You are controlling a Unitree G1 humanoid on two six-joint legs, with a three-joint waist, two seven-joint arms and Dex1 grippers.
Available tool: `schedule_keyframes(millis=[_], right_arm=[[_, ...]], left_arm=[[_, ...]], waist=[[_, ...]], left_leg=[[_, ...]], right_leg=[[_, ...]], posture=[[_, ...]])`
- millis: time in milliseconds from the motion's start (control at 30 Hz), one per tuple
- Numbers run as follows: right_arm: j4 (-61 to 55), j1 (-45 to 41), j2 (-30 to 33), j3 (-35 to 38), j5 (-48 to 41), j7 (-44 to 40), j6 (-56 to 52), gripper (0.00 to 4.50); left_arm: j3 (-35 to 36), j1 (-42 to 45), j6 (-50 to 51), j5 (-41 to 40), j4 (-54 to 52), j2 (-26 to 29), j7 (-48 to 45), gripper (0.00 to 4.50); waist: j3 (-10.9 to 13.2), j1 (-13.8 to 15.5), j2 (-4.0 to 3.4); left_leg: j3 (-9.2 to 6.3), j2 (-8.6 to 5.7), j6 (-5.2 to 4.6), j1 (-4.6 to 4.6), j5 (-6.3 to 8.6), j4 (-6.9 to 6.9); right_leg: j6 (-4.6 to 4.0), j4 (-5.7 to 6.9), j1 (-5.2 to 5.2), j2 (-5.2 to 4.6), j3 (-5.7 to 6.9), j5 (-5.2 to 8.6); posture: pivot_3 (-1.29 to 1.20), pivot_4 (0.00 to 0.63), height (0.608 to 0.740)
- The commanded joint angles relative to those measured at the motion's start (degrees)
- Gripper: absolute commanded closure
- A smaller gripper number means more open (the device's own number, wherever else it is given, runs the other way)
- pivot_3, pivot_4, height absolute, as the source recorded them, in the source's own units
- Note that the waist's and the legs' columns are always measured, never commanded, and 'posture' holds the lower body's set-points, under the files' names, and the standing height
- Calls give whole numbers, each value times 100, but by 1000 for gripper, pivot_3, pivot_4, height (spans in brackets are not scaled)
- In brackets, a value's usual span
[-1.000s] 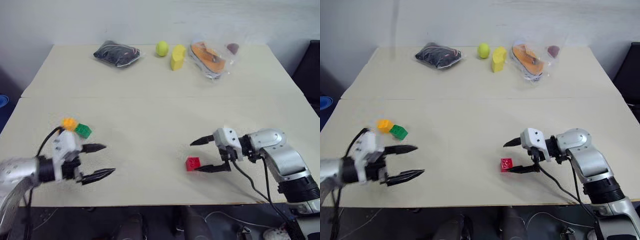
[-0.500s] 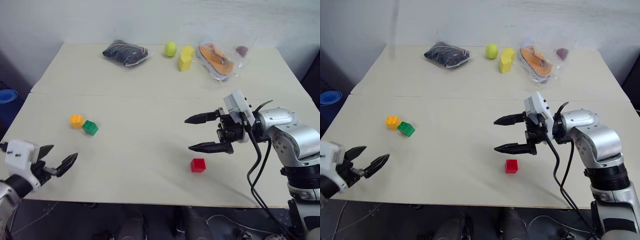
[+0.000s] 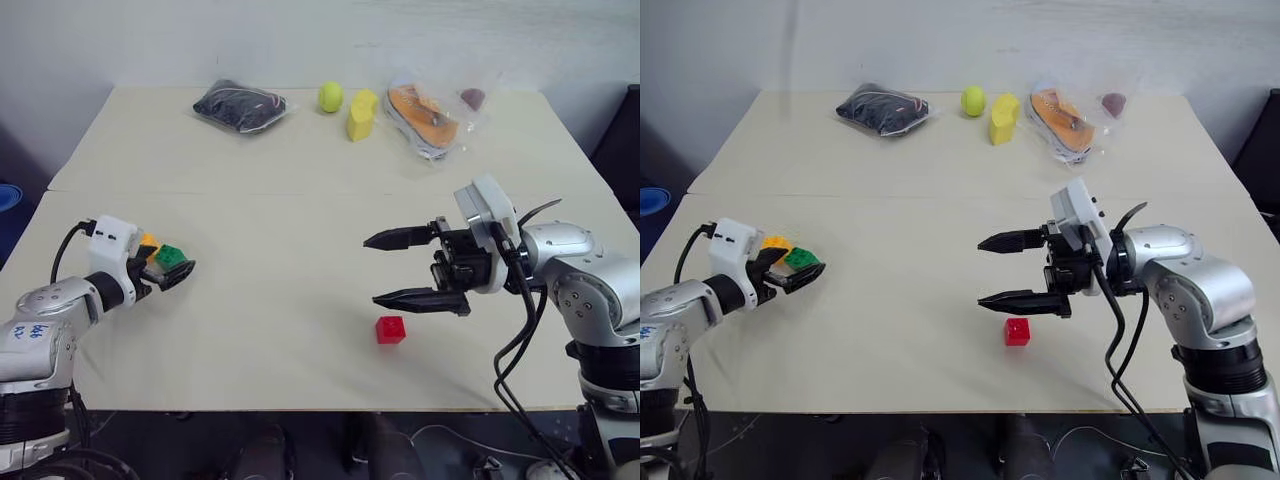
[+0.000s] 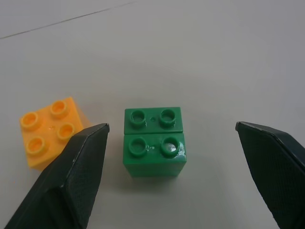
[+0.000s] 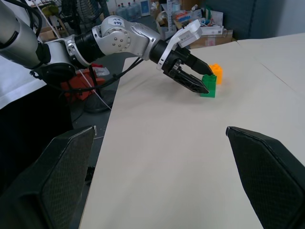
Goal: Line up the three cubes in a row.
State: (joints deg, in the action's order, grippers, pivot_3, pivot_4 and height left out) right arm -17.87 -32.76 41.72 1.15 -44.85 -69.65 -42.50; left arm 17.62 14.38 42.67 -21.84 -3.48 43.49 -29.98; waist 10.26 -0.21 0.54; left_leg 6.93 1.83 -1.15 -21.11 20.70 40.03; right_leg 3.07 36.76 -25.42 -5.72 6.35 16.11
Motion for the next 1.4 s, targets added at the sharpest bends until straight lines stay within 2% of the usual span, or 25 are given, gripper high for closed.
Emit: schedule_keyframes(millis=[33,100,200,433,467,767,867,1033,1167,1233,1300,1400], right_arm=[[-233,23,16,276,-195,180,25,20],[-261,56,21,272,-209,217,43,20],[-287,81,18,256,-198,263,76,0],[-249,31,13,260,-194,325,88,0],[-235,14,-4,242,-180,336,97,0],[-251,55,28,249,-155,374,116,0],[-287,164,102,265,-107,355,137,0],[-323,456,514,184,193,-29,395,0],[-157,735,850,79,623,-405,861,0],[-75,950,966,63,893,-492,1155,0],[-49,1166,1016,58,1075,-485,1337,0],[-63,1607,1123,73,1408,-541,1753,0]], left_arm=[[-19,255,-73,46,135,-48,35,0],[-73,351,-114,55,278,-98,-1,0],[-209,506,-248,169,595,-126,-41,607],[-285,541,-197,80,691,-98,-325,2841],[-328,515,-185,77,623,-105,-370,3004],[-284,371,-111,89,201,132,-600,2992],[-233,147,-113,-258,-375,176,-1006,2992],[-541,-29,-355,-837,-1269,386,-2217,2992],[-1291,206,-691,-739,-1483,822,-3240,2992],[-2045,485,-1214,-296,-1410,974,-3847,2992],[-2633,821,-1595,31,-1179,897,-4214,2992],[-3400,1464,-2053,517,-573,439,-4497,2992]], waist=[[0,8,0],[-1,11,1],[-1,16,2],[-1,1,2],[-1,5,2],[-1,11,2],[-1,6,2],[-1,29,2],[-1,23,2],[-1,19,2],[-1,36,2],[0,62,3]], left_leg=[[0,0,0,1,0,1],[0,-1,0,0,0,2],[0,-2,0,0,0,2],[2,-1,2,2,-3,2],[2,1,4,2,-4,1],[2,-2,3,1,-4,2],[1,1,4,1,-4,0],[-2,0,3,-5,-4,1],[0,-3,3,1,-4,1],[3,-3,4,2,-4,1],[6,-4,4,2,-4,1],[11,-6,2,1,-4,2]], right_leg=[[0,0,0,0,0,0],[1,2,0,-1,0,0],[1,1,0,-1,0,0],[1,4,0,3,0,-1],[1,3,0,4,0,-1],[1,3,0,1,-1,-1],[1,3,0,2,-1,-1],[1,-3,-1,-1,0,-1],[1,-28,1,0,-2,-1],[1,-27,1,4,-2,-1],[1,-29,1,8,-3,0],[1,-28,1,19,-4,-1]], posture=[[0,150,740],[0,150,740],[0,150,740],[0,150,740],[0,150,740],[0,150,740],[0,150,740],[0,150,740],[0,150,740],[0,150,740],[0,150,740],[0,150,740]])
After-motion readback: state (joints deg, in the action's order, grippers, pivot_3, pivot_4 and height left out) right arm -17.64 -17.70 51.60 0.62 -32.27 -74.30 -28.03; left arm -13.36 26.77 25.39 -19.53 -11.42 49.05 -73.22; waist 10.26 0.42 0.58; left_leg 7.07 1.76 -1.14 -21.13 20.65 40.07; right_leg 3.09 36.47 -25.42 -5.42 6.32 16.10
